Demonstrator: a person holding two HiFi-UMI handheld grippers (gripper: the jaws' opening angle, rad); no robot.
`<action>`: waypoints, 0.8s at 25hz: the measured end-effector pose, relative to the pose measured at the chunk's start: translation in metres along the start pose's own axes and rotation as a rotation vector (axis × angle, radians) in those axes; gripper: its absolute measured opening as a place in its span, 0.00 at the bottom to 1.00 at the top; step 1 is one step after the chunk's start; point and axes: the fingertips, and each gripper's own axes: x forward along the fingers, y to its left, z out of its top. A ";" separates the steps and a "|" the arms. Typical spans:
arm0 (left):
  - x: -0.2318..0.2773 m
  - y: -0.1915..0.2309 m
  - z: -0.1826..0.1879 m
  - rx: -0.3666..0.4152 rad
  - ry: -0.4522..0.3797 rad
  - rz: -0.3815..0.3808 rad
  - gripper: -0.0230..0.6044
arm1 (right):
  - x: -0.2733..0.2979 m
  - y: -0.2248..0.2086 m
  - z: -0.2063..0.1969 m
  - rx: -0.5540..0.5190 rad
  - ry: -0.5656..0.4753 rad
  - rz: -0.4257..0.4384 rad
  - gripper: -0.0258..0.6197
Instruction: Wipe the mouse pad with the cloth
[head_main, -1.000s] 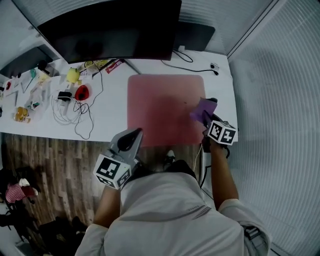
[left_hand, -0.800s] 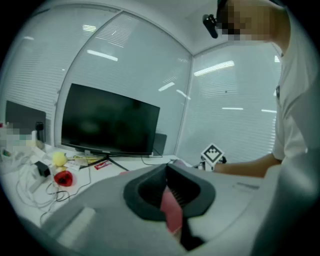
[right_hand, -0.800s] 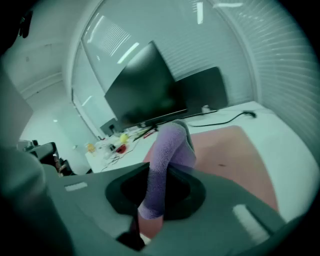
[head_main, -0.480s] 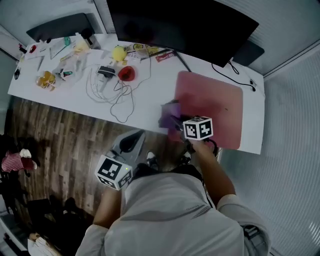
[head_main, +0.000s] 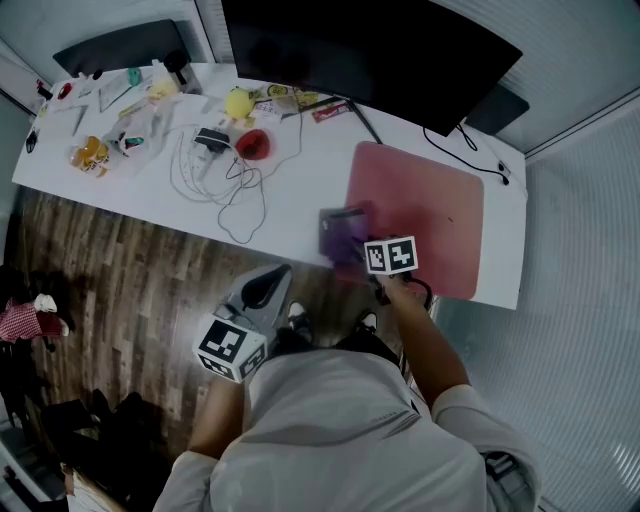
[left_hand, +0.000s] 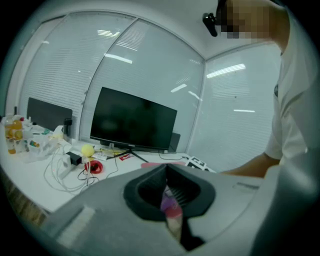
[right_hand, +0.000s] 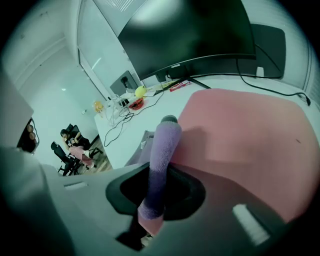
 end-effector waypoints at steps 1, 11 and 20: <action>0.007 -0.007 0.001 -0.001 0.001 -0.010 0.04 | -0.007 -0.011 -0.003 0.009 -0.003 -0.012 0.13; 0.079 -0.091 0.011 0.033 0.016 -0.092 0.04 | -0.084 -0.127 -0.043 0.105 -0.037 -0.116 0.13; 0.137 -0.173 0.007 0.083 0.033 -0.170 0.04 | -0.167 -0.233 -0.087 0.194 -0.085 -0.217 0.13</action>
